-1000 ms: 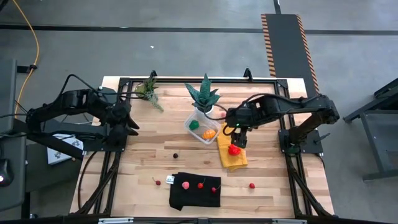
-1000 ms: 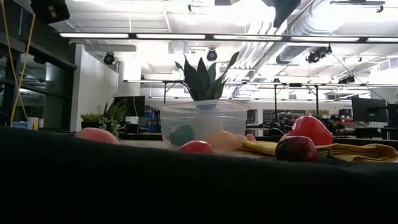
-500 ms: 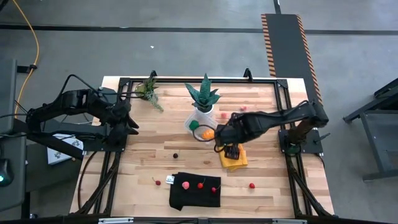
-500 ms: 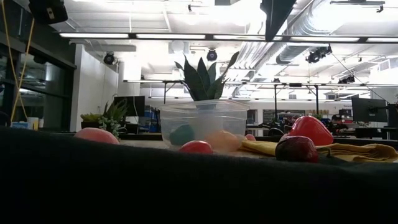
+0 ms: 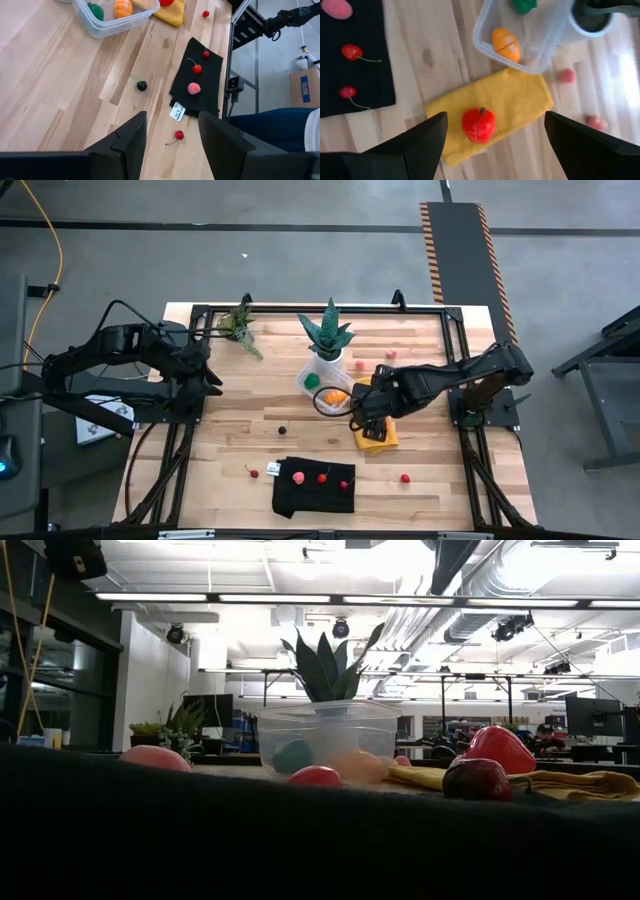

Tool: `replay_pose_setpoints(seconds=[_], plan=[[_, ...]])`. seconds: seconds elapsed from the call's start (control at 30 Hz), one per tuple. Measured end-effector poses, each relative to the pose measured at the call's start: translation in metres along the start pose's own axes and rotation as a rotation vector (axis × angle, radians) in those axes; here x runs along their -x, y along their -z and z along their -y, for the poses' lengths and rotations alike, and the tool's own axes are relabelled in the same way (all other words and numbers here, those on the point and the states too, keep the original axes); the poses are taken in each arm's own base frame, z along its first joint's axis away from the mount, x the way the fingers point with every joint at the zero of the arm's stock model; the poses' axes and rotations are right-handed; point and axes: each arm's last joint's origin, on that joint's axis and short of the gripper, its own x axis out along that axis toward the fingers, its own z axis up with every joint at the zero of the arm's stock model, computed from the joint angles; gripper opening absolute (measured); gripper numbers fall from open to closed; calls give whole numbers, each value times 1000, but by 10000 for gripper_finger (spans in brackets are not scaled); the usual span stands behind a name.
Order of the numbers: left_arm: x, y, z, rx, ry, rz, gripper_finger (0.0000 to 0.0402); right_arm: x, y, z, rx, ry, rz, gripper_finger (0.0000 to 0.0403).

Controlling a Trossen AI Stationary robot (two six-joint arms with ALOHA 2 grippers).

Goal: Pick and placing Produce into tupperware
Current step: Put the red apple into the transparent container

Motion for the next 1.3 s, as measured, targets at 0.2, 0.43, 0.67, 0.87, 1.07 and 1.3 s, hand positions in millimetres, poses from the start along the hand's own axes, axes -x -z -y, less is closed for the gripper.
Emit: replay_pose_setpoints(seconds=[0.2, 0.43, 0.67, 0.87, 1.07, 1.3], plan=[[0, 1, 0, 15, -4, -9, 168, -23, 35, 6, -108, -111, 12, 323], [0, 2, -1, 27, -12, -21, 168, -34, 72, 25, -191, -198, -16, 322], [0, 2, -2, 61, -43, -6, 168, -58, 84, 33, -154, -298, -63, 322], [0, 2, -3, 95, -62, 4, 168, -75, 84, 33, -138, -343, -2, 322], [0, 2, -3, 127, -66, 7, 168, -86, 85, 38, -105, -336, 16, 322], [0, 2, -3, 129, -67, 7, 168, -99, 87, 46, -111, -336, 42, 327]])
